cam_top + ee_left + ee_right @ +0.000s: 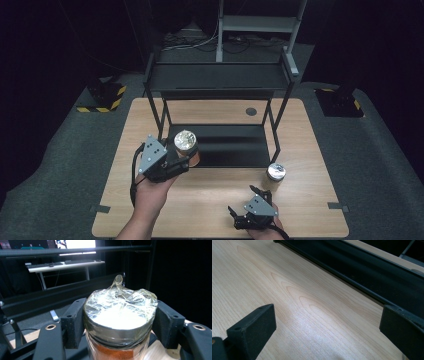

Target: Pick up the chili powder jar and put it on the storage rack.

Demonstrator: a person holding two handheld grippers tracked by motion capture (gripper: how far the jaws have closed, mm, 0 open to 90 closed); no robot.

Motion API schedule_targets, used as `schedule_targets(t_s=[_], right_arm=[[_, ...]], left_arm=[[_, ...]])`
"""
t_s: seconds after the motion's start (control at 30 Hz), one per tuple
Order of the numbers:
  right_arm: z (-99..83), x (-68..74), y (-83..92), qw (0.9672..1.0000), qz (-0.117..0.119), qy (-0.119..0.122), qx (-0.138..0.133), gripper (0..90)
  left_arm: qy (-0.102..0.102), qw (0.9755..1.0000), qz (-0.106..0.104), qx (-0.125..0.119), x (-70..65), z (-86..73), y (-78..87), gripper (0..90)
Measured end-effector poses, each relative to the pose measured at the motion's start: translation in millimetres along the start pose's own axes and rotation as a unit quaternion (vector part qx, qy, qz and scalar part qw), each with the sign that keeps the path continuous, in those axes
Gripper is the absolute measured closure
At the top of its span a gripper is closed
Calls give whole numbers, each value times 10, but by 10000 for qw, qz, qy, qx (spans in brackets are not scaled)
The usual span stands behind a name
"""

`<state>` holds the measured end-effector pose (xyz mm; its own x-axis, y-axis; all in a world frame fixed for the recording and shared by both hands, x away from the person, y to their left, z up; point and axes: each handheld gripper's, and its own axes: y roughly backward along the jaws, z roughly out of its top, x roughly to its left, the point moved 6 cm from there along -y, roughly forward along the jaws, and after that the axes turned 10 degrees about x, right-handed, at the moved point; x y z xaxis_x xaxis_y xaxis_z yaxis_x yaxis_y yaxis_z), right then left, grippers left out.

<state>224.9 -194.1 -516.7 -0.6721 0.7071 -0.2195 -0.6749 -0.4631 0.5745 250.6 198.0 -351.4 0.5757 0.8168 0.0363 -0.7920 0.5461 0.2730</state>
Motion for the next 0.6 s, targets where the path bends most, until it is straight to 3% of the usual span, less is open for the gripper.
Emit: schedule_targets(t_s=[0.6], right_arm=[[-4,-7,1,10000,10,0,-15,0]], left_arm=[[117,9995,43,-280,155,428,-62,344]])
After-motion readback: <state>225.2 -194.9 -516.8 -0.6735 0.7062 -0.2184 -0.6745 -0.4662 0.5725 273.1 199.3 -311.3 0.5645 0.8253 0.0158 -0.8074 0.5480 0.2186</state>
